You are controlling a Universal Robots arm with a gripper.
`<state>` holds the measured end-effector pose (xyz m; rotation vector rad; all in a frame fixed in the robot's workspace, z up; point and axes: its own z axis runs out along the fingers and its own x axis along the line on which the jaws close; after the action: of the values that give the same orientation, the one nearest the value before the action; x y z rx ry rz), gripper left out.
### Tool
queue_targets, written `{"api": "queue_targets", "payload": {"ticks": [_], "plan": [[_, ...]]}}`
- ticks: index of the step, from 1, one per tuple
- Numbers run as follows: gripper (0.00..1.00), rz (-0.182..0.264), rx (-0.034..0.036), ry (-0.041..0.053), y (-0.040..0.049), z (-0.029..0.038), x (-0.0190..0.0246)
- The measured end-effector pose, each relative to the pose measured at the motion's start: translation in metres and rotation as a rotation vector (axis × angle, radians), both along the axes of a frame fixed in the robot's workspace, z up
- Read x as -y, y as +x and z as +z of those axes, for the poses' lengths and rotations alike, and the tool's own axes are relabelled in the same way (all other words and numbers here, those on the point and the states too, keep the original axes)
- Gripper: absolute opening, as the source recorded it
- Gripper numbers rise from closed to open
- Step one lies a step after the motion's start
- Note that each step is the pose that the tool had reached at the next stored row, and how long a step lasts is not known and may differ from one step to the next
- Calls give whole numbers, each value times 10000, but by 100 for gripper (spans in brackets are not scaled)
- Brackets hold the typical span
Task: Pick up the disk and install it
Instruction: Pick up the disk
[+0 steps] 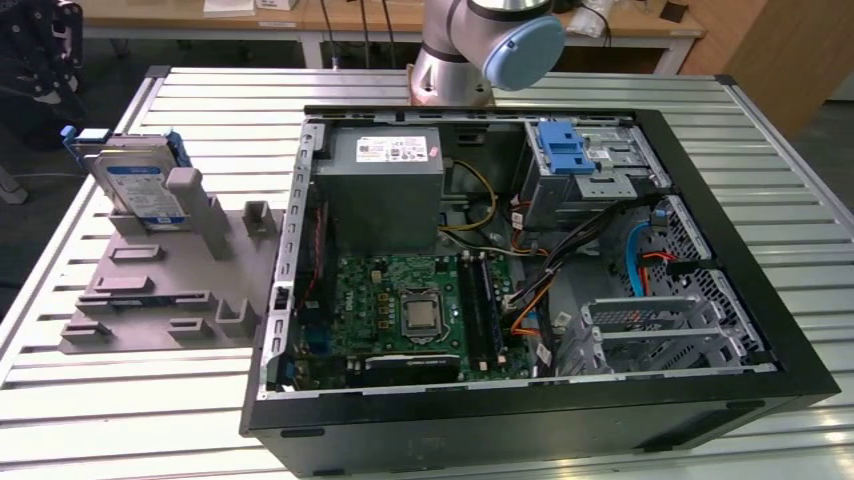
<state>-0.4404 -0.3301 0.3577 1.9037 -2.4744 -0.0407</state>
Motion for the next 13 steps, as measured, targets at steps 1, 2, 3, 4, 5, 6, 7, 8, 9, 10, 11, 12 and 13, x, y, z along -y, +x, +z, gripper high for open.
{"api": "queue_targets", "payload": {"ticks": [1, 2, 3, 4, 5, 6, 7, 8, 9, 10, 11, 12, 13], "plan": [[11, 10, 1, 0, 0, 0, 0], [11, 17, 0, 0, 0, 0, 0], [11, 57, 1, 0, 0, 0, 0], [11, 162, 2, 0, 0, -1, 0], [11, 310, 2, 0, 0, -1, 0], [11, 468, 3, 1, 0, -1, 0], [11, 624, 5, 0, 0, -2, 0], [11, 741, 7, 0, 0, -2, 0], [11, 768, 6, 0, -1, -2, 0], [11, 768, 7, -1, -1, -1, 0], [11, 769, 9, 0, -2, -2, 0], [11, 769, 10, 0, -2, -3, 0], [11, 769, 9, 0, -3, -2, 0]]}}
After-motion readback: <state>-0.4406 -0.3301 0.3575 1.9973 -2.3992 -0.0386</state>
